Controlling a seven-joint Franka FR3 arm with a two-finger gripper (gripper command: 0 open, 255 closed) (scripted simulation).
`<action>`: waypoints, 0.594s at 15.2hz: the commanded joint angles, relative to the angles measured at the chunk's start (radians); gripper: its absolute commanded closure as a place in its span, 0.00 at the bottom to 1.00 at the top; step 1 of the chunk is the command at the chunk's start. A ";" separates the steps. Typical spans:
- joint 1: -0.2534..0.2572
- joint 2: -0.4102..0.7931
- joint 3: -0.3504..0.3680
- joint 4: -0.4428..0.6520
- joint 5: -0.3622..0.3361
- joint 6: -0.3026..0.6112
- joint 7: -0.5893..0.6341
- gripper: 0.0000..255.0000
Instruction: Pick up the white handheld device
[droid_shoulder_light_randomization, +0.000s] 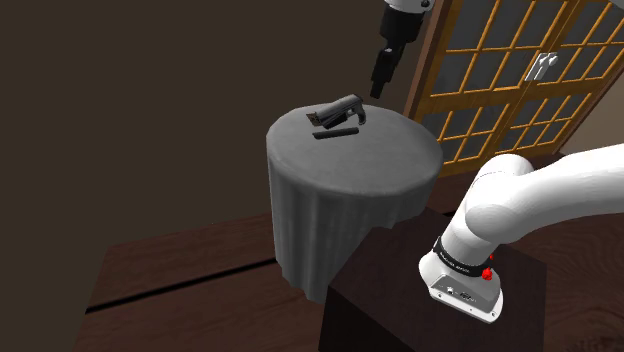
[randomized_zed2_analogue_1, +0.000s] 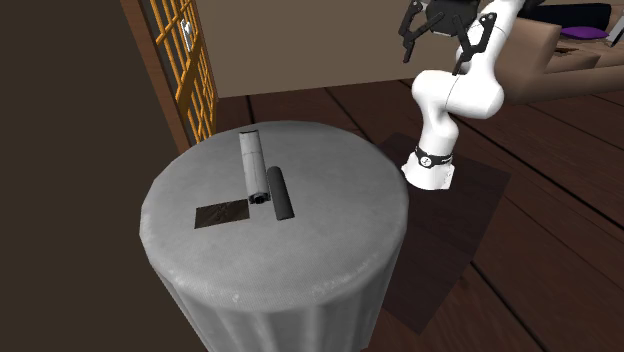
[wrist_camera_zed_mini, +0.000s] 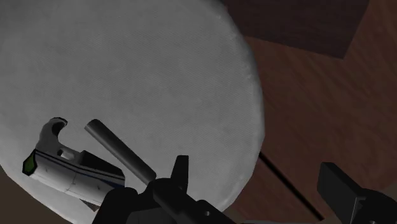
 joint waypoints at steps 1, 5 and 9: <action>0.000 0.000 0.000 0.000 0.000 0.000 0.000 0.00; -0.002 0.102 -0.070 0.015 -0.064 0.042 -0.133 0.00; -0.004 0.221 -0.134 0.051 -0.121 0.086 -0.260 0.00</action>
